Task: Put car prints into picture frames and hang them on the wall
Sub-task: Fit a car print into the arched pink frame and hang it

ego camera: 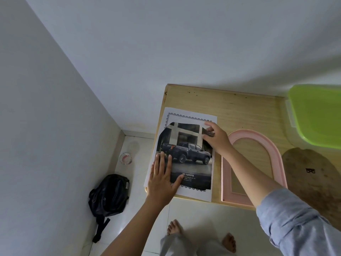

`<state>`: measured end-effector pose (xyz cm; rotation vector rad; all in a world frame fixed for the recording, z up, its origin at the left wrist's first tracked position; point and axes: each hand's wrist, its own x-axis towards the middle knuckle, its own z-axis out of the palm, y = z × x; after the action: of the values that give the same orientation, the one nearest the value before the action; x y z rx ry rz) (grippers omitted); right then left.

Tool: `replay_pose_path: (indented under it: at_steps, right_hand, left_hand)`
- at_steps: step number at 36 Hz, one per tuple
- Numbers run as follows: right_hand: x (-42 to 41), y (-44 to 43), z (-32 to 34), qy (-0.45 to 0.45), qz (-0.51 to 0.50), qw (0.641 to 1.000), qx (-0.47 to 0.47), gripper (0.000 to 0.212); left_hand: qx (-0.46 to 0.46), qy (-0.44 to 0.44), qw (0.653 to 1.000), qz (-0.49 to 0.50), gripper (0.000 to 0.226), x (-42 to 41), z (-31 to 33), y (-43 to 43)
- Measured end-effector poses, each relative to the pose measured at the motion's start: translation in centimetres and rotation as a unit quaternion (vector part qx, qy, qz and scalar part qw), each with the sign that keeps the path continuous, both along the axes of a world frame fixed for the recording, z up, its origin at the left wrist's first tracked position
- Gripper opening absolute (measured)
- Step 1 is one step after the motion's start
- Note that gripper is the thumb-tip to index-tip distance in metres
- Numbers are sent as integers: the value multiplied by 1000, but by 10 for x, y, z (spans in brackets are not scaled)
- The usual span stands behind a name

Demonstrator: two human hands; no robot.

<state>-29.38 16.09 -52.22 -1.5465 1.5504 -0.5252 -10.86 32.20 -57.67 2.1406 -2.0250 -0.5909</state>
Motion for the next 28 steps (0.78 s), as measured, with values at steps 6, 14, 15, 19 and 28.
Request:
replay_pose_path:
  at_steps: [6,14,15,19,28]
  right_hand:
    - [-17,24,0,-83,-49,992,75,41]
    - [-18,47,14,-152,-101,980,83,40]
    - [-19,47,17,-159,-107,978,85,41]
    - [-22,48,40,-223,-136,960,98,43]
    - [-37,54,76,-369,-158,912,79,40]
  left_hand:
    - [4,14,1000,9,85,-1,4,-1]
    - [27,3,999,18,95,-6,31,-13]
    - [17,16,1000,20,93,-8,36,-15]
    - [-7,125,992,-17,79,-29,66,-23]
    - [0,240,967,-90,67,-78,110,-31]
